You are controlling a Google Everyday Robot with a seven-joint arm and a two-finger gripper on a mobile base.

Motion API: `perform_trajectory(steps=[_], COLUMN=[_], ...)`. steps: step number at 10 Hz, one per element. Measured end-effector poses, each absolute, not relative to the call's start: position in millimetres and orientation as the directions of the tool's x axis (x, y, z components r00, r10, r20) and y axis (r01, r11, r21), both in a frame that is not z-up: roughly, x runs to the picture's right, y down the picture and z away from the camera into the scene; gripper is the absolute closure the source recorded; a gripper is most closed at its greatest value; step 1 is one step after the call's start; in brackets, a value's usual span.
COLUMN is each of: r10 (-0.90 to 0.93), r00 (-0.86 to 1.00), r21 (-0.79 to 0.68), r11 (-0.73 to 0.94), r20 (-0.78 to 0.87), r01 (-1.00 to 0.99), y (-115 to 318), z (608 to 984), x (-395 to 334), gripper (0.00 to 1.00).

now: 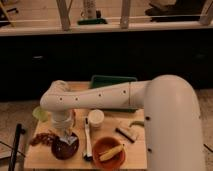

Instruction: Wipe purple bowl with towel

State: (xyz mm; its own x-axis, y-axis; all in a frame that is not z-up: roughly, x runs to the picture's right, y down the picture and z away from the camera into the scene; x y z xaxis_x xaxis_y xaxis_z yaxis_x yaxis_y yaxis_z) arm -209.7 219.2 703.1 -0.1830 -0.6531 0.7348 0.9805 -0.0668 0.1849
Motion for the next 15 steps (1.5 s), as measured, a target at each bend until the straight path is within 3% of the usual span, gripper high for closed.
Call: perform_trajectory(steps=[5,10,15], r10=[-0.619,-0.543,-0.576], r00=[-0.336,-0.373,-0.294], r21=[0.310,0.345,0.296], r11=[-0.155,-0.158,-0.093], r20=[0.710,0.752,0.762], r01=[0.938,0.925,0.951], y=[240,285,258], z=[684,680,691], x=[-256,-201,-160], gripper=[1.00,1.00,1.00])
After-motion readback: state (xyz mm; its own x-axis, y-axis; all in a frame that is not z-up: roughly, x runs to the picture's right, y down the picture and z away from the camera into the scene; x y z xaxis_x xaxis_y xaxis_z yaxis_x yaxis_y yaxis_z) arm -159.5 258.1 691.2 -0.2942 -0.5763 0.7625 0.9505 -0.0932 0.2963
